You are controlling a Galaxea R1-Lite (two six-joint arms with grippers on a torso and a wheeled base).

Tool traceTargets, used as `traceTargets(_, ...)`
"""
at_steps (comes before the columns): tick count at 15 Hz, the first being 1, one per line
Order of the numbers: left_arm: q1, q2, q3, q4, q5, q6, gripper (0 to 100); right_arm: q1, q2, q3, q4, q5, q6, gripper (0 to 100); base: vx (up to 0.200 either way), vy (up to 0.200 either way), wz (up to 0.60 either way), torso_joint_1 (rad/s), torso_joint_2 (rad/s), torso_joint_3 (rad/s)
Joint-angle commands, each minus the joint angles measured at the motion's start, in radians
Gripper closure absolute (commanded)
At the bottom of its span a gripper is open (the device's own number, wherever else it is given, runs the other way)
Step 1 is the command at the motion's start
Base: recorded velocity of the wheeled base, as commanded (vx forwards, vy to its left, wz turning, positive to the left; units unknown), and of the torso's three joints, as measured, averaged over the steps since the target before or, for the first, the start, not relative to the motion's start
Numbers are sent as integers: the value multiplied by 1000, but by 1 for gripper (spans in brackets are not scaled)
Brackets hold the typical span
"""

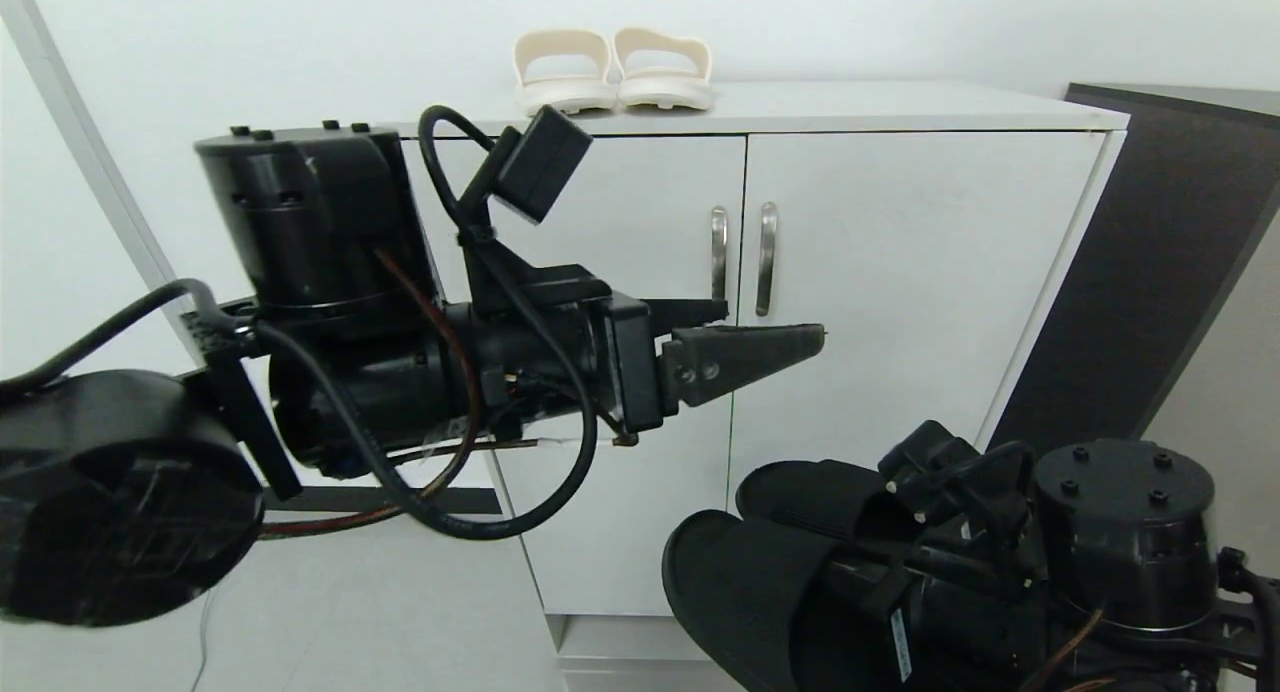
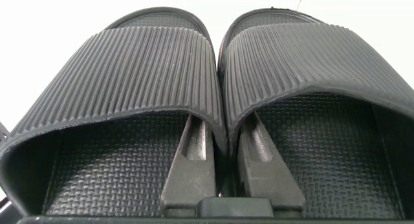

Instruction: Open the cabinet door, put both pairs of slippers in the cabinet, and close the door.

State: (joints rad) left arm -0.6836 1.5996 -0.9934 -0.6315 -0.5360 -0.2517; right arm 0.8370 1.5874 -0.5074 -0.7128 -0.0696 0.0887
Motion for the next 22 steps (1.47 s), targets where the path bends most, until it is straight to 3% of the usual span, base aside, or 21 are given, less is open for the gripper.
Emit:
traceTargets(1, 1, 79, -94, 4, -39, -54, 0, 1, 9, 0, -1, -1, 0, 100, 0, 0, 0, 0, 0, 0)
traceTargets(2, 1, 102, -145, 4, -75, -116, 0, 1, 14, -2, -1, -1, 0, 100, 0, 0, 0, 0, 0, 0)
traceTargets(4, 9, 154, -217, 6, -96, -190, 0, 1, 23, -2, -1, 1, 0, 100, 0, 0, 0, 0, 0, 0)
traceTargets(5, 13, 186, -252, 7, -91, -205, 0, 1, 26, -3, -1, -1, 0, 100, 0, 0, 0, 0, 0, 0)
traceTargets(9, 26, 273, -383, 88, -39, -199, 0, 1, 28, -2, -1, -3, 0, 100, 0, 0, 0, 0, 0, 0)
traceTargets(13, 38, 315, -455, 141, 11, -198, 0, 1, 28, -2, -1, -3, 0, 100, 0, 0, 0, 0, 0, 0)
traceTargets(15, 52, 364, -551, 223, 103, -141, 0, 1, 29, -2, -1, 1, 0, 100, 0, 0, 0, 0, 0, 0)
traceTargets(16, 52, 372, -573, 248, 126, -135, 0, 1, 36, -2, -2, 1, 0, 100, 0, 0, 0, 0, 0, 0)
traceTargets(22, 92, 410, -617, 256, 110, -135, 0, 1, 46, -2, -4, 1, 0, 100, 0, 0, 0, 0, 0, 0)
